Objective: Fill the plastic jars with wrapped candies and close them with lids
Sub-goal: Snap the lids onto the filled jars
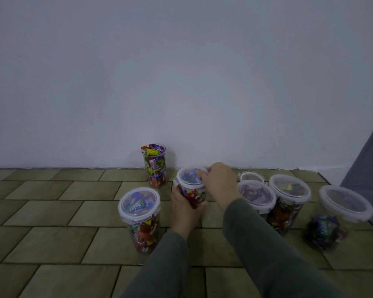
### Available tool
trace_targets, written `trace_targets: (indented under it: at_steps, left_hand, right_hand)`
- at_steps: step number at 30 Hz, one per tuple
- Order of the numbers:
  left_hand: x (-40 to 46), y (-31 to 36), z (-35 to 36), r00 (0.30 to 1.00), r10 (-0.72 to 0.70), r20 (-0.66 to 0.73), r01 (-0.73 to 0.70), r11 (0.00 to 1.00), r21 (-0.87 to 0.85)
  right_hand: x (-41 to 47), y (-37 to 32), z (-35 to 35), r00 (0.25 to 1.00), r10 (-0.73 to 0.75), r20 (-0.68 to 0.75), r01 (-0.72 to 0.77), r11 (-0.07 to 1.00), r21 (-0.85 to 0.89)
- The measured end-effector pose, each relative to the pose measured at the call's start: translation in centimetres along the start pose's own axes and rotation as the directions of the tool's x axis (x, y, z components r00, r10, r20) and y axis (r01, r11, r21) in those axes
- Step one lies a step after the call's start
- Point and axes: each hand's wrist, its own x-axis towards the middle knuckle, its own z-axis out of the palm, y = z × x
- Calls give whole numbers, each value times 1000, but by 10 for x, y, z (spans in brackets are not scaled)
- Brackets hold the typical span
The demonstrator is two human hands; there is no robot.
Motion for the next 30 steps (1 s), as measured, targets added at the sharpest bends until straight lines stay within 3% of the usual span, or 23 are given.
trace_targets:
  at_steps: [6, 11, 14, 18, 30]
  left_hand:
    - [5, -4, 1, 1000, 10, 23, -10, 1000, 8]
    - [10, -7, -7, 993, 49, 112, -46, 999, -25]
    - [10, -9, -11, 981, 76, 177, -68, 996, -50]
    - [10, -9, -13, 975, 105, 194, -87, 991, -98]
    - [6, -8, -14, 962, 126, 244, -105, 990, -97]
  right_hand:
    - [2, 6, -3, 996, -10, 87, 1, 994, 107]
    - [-7, 12, -16, 955, -221, 197, 232, 972, -35]
    - [-10, 12, -27, 931, -224, 287, 252, 966, -64]
    - [-12, 5, -34, 924, -237, 300, 312, 921, -233]
    - [-24, 12, -33, 925, -290, 244, 363, 864, -349]
